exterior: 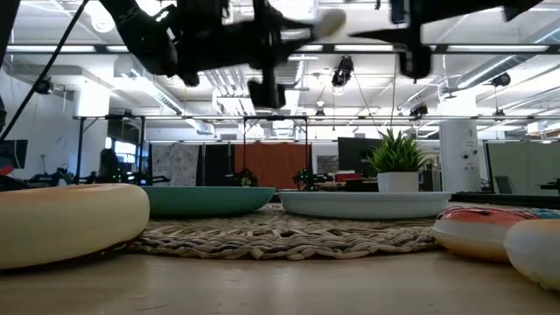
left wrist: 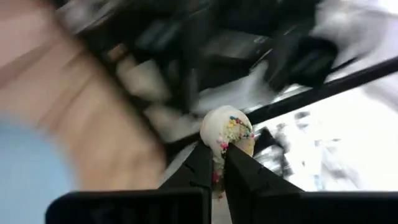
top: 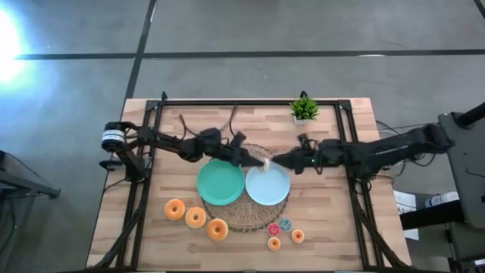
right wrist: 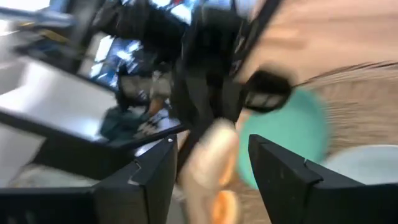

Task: Pick & Place donuts
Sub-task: Put the small white donut on the light blue plate

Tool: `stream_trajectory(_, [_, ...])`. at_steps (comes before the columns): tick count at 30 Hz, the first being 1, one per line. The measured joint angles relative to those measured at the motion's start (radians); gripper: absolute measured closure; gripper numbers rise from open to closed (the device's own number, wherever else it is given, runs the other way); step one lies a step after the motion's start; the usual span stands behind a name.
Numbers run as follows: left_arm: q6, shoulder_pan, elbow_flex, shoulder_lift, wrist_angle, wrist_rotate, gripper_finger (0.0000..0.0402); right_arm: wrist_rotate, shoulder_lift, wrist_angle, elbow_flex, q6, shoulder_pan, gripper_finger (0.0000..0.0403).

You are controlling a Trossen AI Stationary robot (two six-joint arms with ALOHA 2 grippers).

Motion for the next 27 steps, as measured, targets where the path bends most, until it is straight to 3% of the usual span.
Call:
stream_trajectory(6, [0.117,-0.021,-0.001,0.006,-0.378,-0.11,0.04,0.112,-0.169,-0.285,0.0,0.028,0.016,0.0207])
stream_trajectory(13, [0.146,-0.021,0.011,0.028,-0.425,-0.155,0.04,0.132,-0.204,-0.325,0.002,0.019,0.015,0.0206])
stream_trajectory(18, [0.165,-0.02,0.079,0.109,-0.519,-0.19,0.0393,0.134,-0.17,-0.325,0.002,0.01,0.015,0.0206])
stream_trajectory(27, [0.205,-0.024,0.243,0.256,-0.646,-0.157,0.0375,0.118,-0.138,-0.323,0.002,0.024,0.019,0.0206])
